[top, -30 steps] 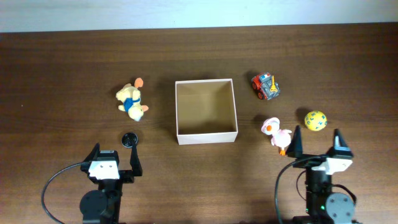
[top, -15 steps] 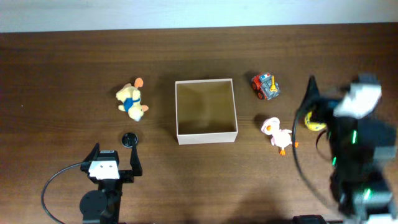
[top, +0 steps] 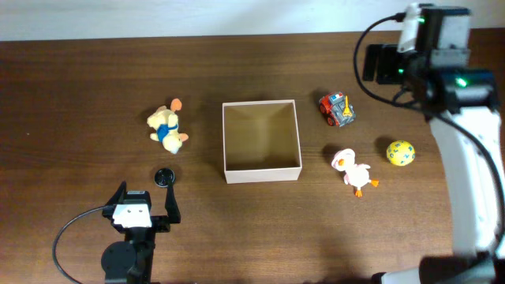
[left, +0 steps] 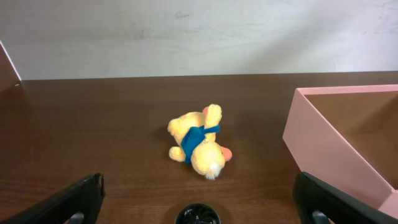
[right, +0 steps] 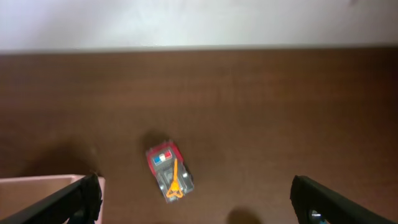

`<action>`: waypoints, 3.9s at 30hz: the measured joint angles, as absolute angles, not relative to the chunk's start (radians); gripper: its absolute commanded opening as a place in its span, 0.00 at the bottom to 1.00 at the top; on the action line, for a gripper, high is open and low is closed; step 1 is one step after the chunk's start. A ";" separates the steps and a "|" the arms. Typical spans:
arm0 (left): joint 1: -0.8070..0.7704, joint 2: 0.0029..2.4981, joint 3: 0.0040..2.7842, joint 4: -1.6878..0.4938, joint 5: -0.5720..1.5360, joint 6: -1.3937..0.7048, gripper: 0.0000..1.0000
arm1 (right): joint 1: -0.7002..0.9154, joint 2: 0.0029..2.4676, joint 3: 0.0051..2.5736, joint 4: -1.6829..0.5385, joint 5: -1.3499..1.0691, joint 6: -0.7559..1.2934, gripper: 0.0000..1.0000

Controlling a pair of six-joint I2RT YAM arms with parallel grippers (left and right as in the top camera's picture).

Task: Pack container
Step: 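Raise the right arm and move the right gripper above the toy police car, then reach the left gripper to the yellow plush duck and grasp it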

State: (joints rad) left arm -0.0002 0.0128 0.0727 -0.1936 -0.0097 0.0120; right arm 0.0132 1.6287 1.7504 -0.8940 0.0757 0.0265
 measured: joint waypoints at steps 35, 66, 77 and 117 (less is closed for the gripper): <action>0.000 0.013 0.073 -0.194 -0.010 0.012 0.99 | 0.017 1.966 1.750 -0.994 -0.089 -0.339 0.99; 0.000 0.013 0.073 -0.194 -0.010 0.012 0.99 | 0.028 2.024 1.745 -0.945 -0.089 -0.355 0.99; 0.000 0.013 0.070 -0.159 -0.007 0.012 0.99 | 0.028 2.024 1.745 -0.945 -0.089 -0.356 0.98; 0.000 1.806 1.423 -0.642 0.005 0.015 0.85 | 0.028 2.024 1.743 -0.942 -0.089 -0.355 0.99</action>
